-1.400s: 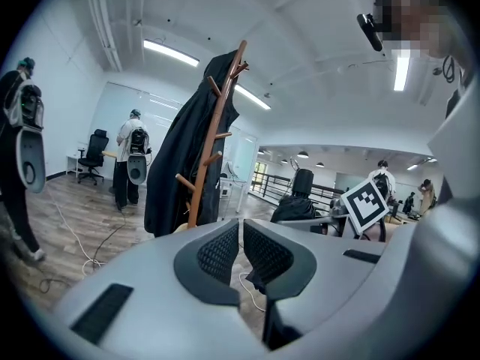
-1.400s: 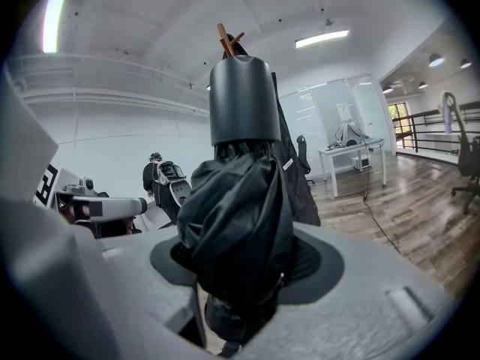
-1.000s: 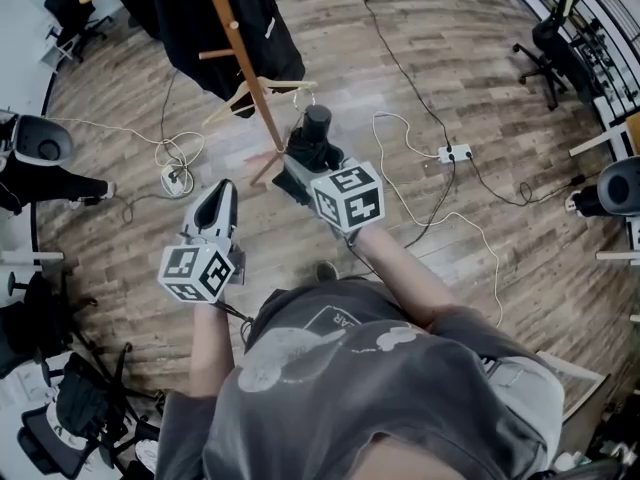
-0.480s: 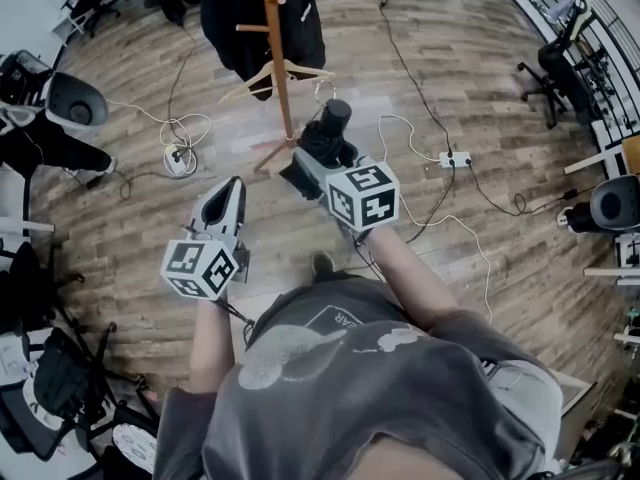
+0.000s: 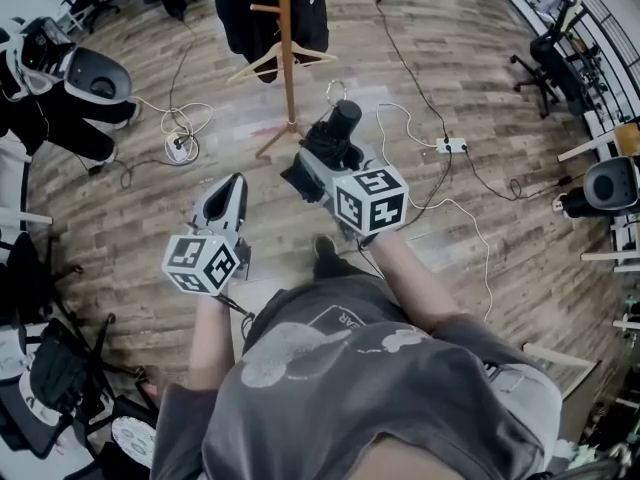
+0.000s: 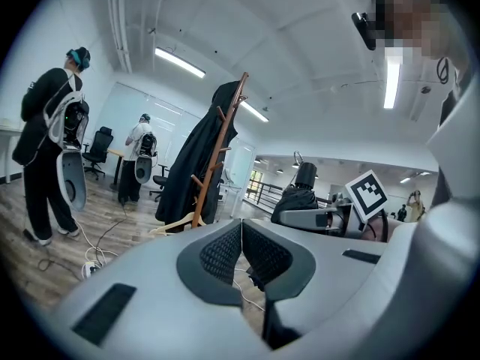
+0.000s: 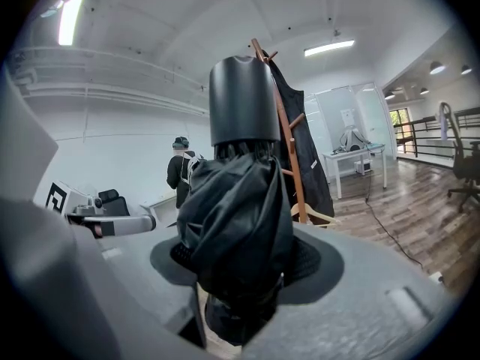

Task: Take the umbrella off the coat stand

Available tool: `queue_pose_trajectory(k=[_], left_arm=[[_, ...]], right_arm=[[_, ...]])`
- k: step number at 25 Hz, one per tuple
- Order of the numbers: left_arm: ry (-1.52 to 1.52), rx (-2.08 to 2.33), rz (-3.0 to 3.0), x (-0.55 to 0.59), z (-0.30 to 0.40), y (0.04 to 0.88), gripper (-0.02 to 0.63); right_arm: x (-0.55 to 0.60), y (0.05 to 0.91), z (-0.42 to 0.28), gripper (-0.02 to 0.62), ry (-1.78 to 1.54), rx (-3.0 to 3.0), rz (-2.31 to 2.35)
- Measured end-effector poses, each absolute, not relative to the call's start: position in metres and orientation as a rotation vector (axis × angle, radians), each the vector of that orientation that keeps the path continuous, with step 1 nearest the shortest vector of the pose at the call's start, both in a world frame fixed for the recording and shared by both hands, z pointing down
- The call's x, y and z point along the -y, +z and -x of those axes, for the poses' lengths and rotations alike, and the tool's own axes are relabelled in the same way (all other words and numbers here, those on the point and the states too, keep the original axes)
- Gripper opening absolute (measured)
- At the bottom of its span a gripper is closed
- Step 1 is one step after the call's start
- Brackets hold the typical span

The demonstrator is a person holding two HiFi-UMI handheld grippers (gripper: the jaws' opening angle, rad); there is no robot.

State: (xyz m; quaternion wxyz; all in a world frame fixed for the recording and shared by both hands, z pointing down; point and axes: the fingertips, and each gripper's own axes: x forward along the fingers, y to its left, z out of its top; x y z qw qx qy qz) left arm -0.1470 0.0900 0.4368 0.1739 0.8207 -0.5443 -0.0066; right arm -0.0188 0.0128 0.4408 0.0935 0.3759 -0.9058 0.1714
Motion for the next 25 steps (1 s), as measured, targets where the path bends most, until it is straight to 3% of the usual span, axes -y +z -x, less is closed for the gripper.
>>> queue_pose_trajectory(k=[25], left_arm=[[-0.026, 1.506, -2.333, -0.204, 0.163, 0.448, 0.012]], right_arm=[[-0.137, 0.468, 0.004, 0.249, 0.561, 2.610, -1.217]])
